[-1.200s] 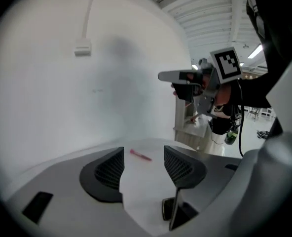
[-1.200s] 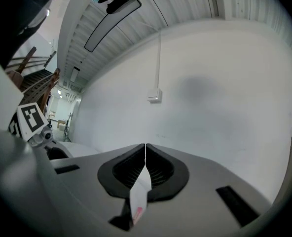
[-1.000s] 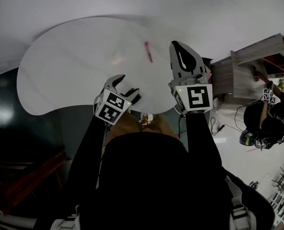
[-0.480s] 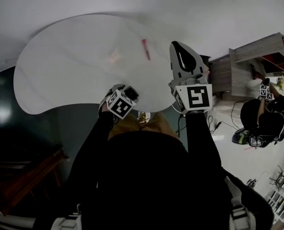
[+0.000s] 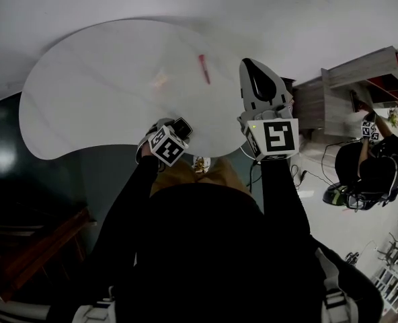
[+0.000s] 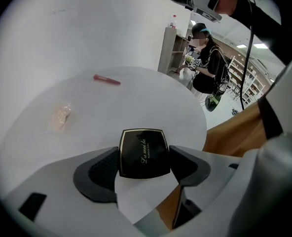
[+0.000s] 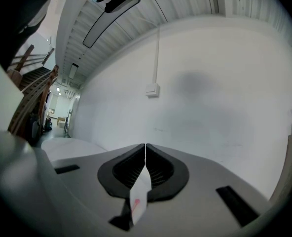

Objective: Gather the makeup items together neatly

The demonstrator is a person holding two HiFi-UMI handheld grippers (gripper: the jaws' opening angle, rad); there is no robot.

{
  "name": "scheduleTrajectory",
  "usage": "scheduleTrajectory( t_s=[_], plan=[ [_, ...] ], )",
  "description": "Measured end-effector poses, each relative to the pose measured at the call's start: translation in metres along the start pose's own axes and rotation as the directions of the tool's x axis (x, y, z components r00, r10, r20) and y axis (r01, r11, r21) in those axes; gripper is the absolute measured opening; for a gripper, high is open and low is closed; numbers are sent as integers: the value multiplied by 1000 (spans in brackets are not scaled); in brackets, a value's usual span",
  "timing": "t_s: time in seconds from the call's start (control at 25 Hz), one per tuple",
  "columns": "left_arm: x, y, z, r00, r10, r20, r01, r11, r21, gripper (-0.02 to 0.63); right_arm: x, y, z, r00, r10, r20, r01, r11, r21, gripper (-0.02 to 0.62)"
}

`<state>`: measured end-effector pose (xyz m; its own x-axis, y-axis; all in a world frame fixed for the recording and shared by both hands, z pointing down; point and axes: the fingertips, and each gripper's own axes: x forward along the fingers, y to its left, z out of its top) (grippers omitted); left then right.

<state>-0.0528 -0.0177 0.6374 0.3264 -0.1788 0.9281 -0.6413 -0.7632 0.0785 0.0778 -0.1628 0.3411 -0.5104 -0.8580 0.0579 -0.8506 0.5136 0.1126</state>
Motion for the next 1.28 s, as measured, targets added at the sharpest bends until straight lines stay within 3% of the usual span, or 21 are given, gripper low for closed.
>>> scheduleTrajectory(
  t_s=[0.24, 0.44, 0.76, 0.92, 1.04, 1.28],
  plan=[
    [-13, 22, 22, 1000, 20, 22, -22, 995, 95, 336, -2, -1, -1, 1000, -8, -1, 8, 1000, 10, 28],
    [-16, 45, 47, 999, 39, 15, -42, 965, 259, 336, -5, -10, 1, 999, -42, -9, 42, 999, 3, 28],
    [-6, 51, 77, 999, 15, -42, 9, 851, 524, 336, -14, -23, -3, 995, -92, -32, 92, 996, -10, 28],
    [5, 45, 93, 997, -7, -71, 51, 759, 649, 336, -19, -32, -10, 992, -116, -49, 116, 993, -10, 28],
    [16, 38, 97, 994, -30, -105, 95, 706, 702, 336, -22, -35, -12, 990, -129, -57, 129, 992, -15, 28],
    [29, 32, 97, 989, -73, -132, 147, 671, 727, 336, -30, -48, -19, 981, -176, -79, 176, 984, -12, 28]
  ],
)
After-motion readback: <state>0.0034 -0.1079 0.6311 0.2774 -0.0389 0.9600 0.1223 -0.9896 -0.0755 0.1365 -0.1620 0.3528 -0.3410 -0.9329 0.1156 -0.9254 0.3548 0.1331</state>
